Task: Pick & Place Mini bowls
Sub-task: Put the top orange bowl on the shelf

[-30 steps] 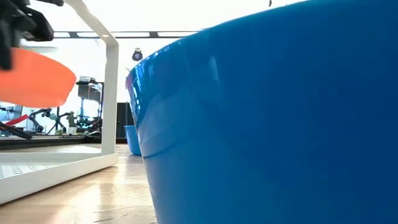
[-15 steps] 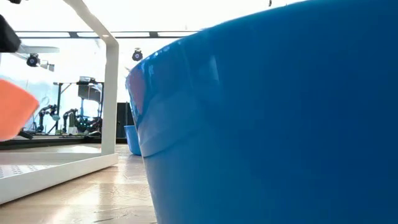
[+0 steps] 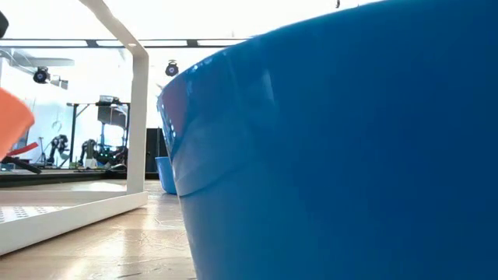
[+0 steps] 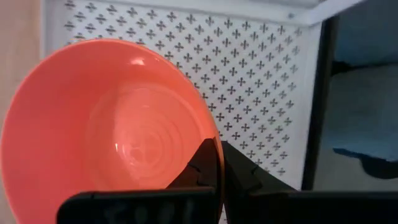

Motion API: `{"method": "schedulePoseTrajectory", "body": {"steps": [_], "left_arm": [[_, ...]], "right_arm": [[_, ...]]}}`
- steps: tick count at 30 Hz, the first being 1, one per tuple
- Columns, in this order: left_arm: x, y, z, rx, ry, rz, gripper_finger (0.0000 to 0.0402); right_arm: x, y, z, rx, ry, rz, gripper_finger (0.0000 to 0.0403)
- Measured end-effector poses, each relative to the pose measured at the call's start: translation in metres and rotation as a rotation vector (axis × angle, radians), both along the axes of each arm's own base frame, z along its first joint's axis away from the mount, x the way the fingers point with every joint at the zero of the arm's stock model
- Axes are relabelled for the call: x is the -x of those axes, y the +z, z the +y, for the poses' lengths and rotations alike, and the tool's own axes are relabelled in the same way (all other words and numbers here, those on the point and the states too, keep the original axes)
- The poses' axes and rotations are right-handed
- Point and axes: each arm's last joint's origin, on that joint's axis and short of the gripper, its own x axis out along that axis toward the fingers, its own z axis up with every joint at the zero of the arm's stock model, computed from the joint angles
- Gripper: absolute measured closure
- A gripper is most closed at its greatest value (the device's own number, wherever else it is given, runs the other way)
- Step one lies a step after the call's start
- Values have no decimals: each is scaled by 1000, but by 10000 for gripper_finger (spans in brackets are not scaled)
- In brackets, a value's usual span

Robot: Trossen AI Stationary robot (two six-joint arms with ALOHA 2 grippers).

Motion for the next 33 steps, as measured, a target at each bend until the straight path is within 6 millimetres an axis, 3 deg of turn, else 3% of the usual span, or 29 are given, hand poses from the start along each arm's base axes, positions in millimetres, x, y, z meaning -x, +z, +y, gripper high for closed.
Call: {"method": "schedulePoseTrajectory", "body": {"steps": [9,17,33], "left_arm": [[-16,-18,-30,13,-110,-41,402],[-12,-30,-52,36,-178,-36,402],[-10,-32,-61,102,-179,-48,398]], "right_arm": [[0,0,0,0,0,1,394],[0,0,0,5,-1,2,394],[0,0,0,0,0,1,394]]}}
